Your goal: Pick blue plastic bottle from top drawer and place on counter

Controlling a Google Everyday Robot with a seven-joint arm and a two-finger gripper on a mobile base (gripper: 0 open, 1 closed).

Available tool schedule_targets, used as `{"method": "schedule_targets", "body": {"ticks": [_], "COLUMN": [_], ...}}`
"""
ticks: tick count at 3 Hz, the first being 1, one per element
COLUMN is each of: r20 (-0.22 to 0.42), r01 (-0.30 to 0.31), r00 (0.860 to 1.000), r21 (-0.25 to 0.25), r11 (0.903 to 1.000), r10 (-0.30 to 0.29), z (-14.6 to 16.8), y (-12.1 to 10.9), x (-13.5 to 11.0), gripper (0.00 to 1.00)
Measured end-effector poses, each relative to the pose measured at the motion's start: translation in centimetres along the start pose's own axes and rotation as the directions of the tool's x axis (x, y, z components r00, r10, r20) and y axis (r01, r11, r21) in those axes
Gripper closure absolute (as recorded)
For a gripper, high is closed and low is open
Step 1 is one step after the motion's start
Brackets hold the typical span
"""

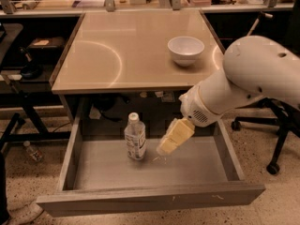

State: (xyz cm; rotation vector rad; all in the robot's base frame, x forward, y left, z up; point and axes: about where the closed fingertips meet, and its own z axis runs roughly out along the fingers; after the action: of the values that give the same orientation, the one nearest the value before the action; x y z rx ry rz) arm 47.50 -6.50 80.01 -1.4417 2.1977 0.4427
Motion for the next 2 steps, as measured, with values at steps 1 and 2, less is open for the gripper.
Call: {"method": "schedule_targets", "body": {"ticks": [1, 2], "r20": [0.09, 0.127], "r01": [-0.043, -0.086], "r00": [0.995, 0.988], "r21": [0.035, -0.003], "r11": [0.9985, 0.9963], "r10": [0.04, 0.086], "z": [2.1, 4.8], "y": [-1.1, -1.5], "x": [-1.7, -2.0], "gripper": [0.0, 0.0]}}
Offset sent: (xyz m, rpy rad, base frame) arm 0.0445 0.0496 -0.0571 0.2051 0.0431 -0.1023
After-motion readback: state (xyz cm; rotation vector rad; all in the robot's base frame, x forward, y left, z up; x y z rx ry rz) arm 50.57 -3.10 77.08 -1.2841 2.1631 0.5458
